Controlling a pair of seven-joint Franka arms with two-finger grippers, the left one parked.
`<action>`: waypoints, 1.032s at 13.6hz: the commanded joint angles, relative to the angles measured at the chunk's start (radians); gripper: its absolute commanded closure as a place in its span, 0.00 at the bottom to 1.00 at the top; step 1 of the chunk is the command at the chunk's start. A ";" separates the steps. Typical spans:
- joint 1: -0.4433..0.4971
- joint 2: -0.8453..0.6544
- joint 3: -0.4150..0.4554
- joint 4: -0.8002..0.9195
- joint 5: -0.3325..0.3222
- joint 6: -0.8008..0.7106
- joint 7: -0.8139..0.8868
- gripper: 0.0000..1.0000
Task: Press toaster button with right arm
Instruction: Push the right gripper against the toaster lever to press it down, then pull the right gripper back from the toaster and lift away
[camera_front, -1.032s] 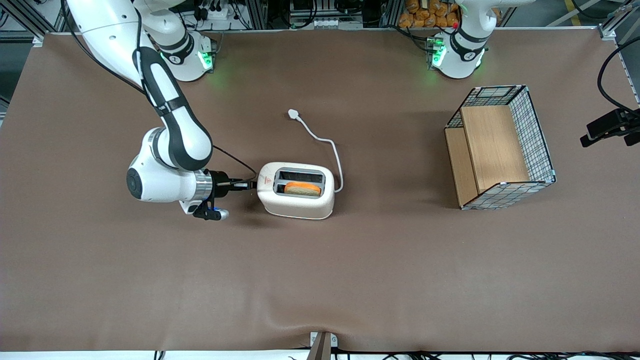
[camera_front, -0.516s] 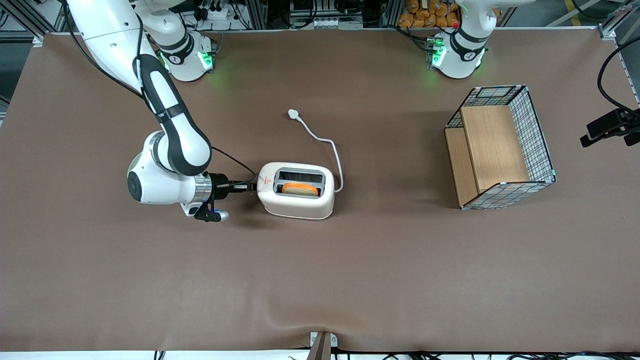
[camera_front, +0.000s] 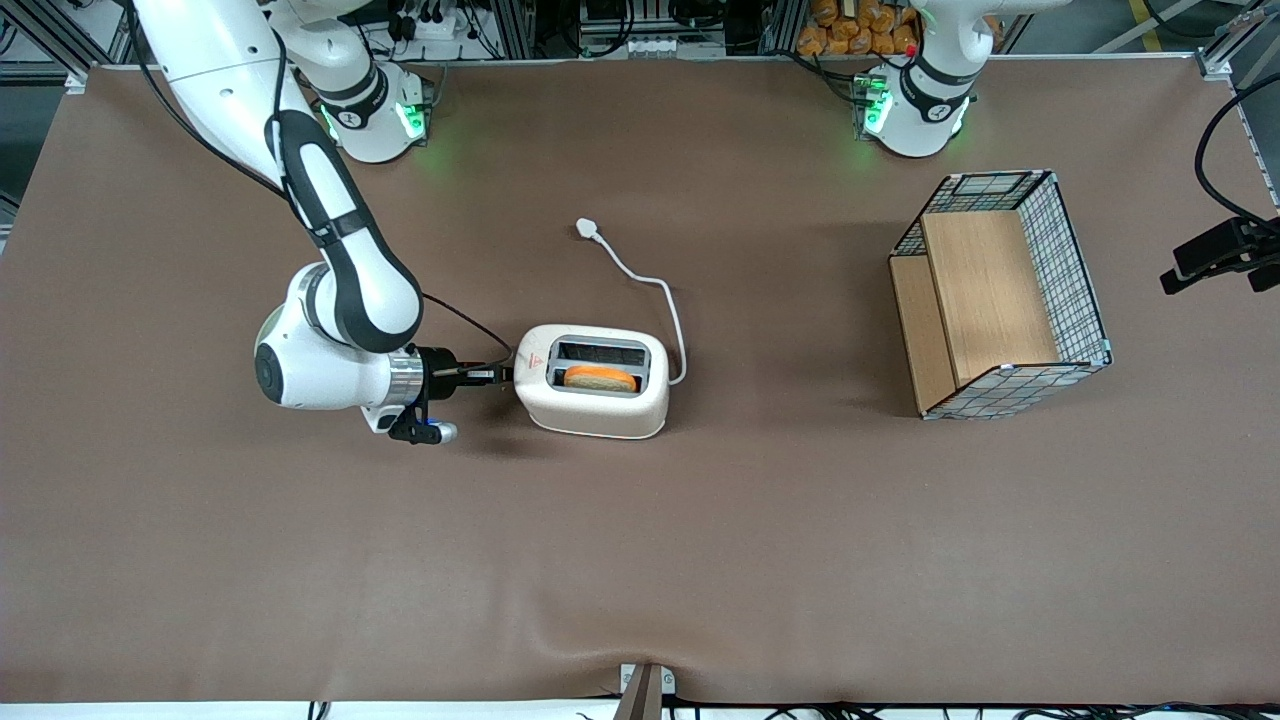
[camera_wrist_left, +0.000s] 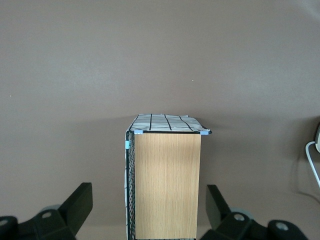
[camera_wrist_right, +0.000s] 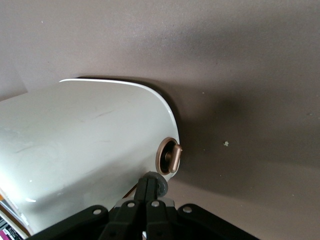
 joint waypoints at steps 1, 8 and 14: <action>-0.002 0.027 0.002 -0.005 0.018 0.047 -0.051 1.00; 0.001 -0.079 -0.050 -0.003 -0.054 0.018 -0.011 1.00; -0.001 -0.171 -0.104 0.020 -0.203 -0.047 0.029 0.30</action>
